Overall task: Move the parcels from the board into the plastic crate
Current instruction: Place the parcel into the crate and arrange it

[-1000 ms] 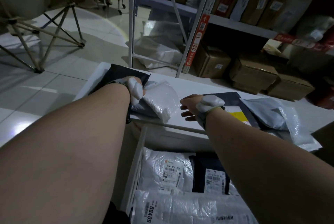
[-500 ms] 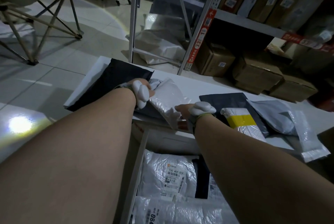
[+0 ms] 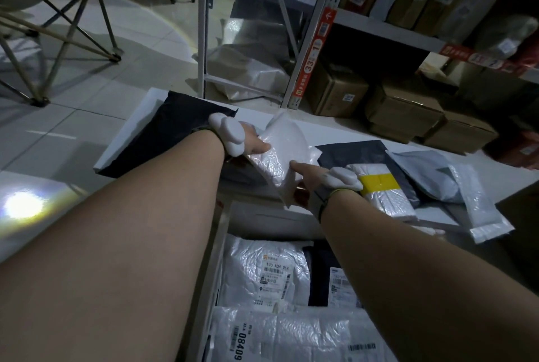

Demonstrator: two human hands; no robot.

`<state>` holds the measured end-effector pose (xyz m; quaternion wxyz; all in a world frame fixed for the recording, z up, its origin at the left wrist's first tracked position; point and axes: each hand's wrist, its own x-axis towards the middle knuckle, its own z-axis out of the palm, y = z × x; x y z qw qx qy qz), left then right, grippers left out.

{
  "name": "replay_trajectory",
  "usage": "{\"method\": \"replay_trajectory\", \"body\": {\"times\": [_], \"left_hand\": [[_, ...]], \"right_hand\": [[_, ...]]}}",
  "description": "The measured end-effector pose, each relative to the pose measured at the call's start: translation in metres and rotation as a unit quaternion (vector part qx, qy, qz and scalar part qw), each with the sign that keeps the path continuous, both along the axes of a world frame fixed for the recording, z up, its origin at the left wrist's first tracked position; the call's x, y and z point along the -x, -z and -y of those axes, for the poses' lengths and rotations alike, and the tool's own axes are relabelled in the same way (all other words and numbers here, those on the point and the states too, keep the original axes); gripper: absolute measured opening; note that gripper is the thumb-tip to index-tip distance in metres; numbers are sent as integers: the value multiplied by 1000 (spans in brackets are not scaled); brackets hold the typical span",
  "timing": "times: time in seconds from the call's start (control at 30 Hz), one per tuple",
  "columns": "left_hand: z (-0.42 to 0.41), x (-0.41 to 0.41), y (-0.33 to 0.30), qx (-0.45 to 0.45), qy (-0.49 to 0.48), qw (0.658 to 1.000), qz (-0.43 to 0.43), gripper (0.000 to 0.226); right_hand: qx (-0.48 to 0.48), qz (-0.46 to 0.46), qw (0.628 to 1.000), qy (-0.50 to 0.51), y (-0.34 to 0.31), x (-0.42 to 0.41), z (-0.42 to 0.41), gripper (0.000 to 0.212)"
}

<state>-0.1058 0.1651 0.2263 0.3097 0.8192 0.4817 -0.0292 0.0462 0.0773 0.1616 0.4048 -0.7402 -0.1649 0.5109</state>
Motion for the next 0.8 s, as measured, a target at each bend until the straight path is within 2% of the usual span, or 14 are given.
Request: {"method": "replay_trajectory", "body": {"times": [0.1, 0.17, 0.3, 0.4, 0.5, 0.57, 0.6, 0.73, 0.8], "left_hand": [[5, -1, 2, 53, 9, 996, 65, 38], [14, -4, 0, 48, 10, 996, 78, 37], [52, -22, -10, 20, 36, 996, 78, 45], [84, -35, -7, 49, 48, 993, 93, 45], [110, -42, 4, 60, 51, 992, 103, 41], [129, -44, 12, 81, 42, 989, 114, 42], [131, -42, 17, 85, 37, 989, 114, 43], [155, -34, 38, 137, 15, 980, 146, 43], [167, -31, 44, 157, 3, 976, 149, 42]], "right_hand": [[-8, -5, 1000, 19, 1, -10, 16, 29], [-20, -14, 999, 47, 2, -12, 28, 29], [-37, -41, 994, 96, 7, -29, 74, 37], [-44, -67, 987, 140, 28, -55, 106, 78], [-50, -49, 990, 122, 24, -61, 134, 67], [-45, -34, 993, 102, 9, -56, 152, 73], [-54, -32, 994, 92, 6, -58, 154, 68], [-75, -36, 992, 95, -3, -51, 185, 19], [-81, -50, 992, 88, -3, -48, 202, 12]]}}
